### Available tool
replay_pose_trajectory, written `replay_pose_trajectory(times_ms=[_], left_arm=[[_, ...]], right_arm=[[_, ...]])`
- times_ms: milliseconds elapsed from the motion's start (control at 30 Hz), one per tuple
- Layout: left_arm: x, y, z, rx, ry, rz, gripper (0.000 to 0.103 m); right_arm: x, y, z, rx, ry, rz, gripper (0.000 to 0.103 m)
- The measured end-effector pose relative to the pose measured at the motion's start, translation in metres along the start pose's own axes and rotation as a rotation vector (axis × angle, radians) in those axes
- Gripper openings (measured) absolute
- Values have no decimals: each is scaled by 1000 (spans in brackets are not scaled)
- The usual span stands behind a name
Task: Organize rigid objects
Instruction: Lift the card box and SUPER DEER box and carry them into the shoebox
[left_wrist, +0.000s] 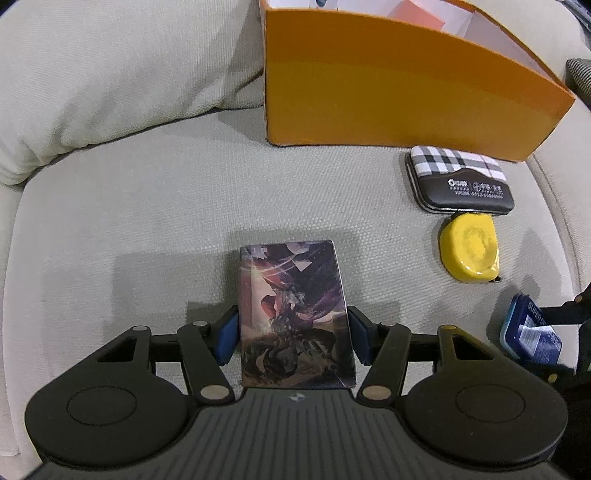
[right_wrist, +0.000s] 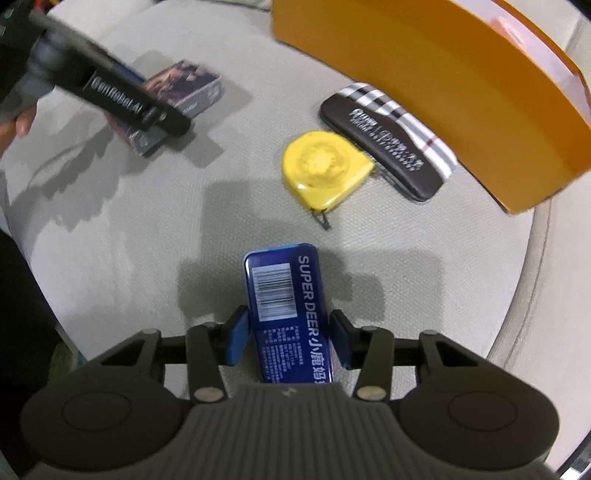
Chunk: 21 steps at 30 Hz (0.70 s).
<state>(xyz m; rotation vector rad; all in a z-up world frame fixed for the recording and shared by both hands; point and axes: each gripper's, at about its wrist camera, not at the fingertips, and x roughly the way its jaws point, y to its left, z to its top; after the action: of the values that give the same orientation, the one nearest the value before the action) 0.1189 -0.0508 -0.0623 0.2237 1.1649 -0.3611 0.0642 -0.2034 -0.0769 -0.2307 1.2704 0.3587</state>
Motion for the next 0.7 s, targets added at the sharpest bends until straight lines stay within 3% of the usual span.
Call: replay_pose_trajectory(times_ms=[267, 700], left_arm=[[-20, 2, 3, -16, -31, -30, 68], [-75, -9, 24, -37, -152, -91, 67]], right_arm=[[-32, -34, 10, 194, -77, 63, 49], [-106, -68, 46, 328, -280, 66, 49]])
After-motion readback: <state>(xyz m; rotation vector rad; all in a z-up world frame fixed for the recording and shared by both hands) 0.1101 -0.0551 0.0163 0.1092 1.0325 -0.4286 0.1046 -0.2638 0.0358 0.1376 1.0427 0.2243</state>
